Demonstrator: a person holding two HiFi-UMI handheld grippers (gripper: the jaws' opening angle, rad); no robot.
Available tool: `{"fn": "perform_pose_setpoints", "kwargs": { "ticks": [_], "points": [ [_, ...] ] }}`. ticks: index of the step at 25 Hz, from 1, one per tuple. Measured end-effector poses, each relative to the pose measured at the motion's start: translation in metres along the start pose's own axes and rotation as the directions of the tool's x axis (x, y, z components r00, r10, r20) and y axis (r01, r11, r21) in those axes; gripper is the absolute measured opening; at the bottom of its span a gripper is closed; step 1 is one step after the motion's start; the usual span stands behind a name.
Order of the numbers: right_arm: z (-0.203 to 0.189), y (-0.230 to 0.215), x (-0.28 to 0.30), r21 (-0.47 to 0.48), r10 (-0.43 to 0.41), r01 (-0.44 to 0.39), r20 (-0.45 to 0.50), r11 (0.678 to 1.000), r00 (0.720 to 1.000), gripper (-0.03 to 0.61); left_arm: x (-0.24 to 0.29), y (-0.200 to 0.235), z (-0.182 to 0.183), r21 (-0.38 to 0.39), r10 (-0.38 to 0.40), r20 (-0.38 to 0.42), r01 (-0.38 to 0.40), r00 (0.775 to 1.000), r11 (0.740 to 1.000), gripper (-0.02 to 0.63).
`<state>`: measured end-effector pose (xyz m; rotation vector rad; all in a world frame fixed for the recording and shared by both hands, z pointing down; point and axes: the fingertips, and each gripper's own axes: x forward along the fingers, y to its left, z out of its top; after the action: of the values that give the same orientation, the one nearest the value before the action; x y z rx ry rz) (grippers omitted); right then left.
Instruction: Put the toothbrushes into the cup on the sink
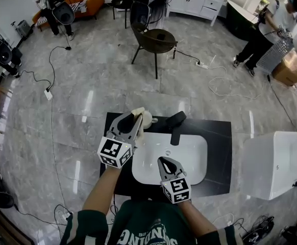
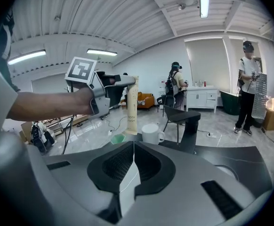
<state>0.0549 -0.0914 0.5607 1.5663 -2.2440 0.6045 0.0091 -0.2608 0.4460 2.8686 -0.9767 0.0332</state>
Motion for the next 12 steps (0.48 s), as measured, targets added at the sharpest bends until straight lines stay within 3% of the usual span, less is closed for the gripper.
{"fn": "perform_pose_setpoints", "kwargs": {
  "ticks": [12],
  "points": [
    [-0.009, -0.020, 0.020, 0.027, 0.005, -0.003, -0.043, 1.000, 0.999, 0.041, 0.048, 0.028, 0.002, 0.016, 0.034, 0.059, -0.035, 0.998, 0.999, 0.074]
  ]
}}
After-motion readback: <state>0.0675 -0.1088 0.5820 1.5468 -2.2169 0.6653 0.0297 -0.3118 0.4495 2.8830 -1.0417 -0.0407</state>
